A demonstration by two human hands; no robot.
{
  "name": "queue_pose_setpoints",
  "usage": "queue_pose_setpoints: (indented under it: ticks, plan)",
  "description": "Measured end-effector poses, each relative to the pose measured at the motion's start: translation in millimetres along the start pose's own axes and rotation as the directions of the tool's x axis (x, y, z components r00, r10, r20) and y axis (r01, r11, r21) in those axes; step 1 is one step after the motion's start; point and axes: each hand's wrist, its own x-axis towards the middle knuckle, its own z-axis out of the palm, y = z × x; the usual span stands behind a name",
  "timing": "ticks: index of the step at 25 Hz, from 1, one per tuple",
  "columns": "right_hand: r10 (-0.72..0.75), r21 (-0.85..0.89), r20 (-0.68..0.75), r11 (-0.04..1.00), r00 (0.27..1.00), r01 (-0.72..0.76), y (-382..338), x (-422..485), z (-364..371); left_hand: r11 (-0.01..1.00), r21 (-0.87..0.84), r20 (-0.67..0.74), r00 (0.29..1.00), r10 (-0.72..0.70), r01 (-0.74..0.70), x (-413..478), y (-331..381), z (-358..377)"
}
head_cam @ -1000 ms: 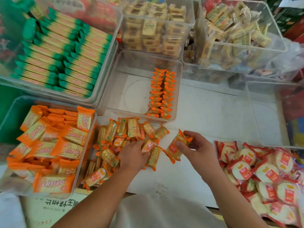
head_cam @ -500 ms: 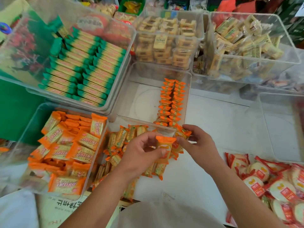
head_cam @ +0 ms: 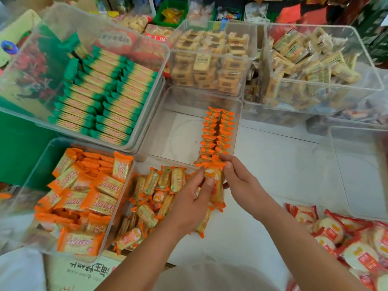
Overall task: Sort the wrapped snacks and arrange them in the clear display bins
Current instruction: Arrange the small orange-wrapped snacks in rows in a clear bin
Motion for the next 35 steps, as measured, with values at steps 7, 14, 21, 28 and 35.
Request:
queue_pose_setpoints:
  ticks: [7,14,21,28,35]
  plan:
    - [-0.015,-0.05,0.154,0.998,0.988,0.023,-43,60,-27,0.975,0.201,0.085,0.993,0.079,-0.095,77,-3,-35]
    - [-0.041,-0.28,-0.05,0.96,0.998,0.025,-55,194,-20,0.965,0.254,-0.26,0.966,-0.004,0.072,185,-7,-83]
    - [-0.21,-0.55,0.058,0.809,0.976,0.207,-6,303,22,0.919,0.277,-0.311,0.931,-0.191,0.281,252,-70,-97]
    - [-0.299,-0.748,0.32,0.503,0.899,0.433,33,344,19,0.929,0.269,-0.281,0.943,-0.175,0.253,288,-109,-92]
    - [-0.405,-0.816,0.299,0.361,0.864,0.452,31,333,-3,0.946,0.281,-0.213,0.972,-0.103,0.162,318,-111,-71]
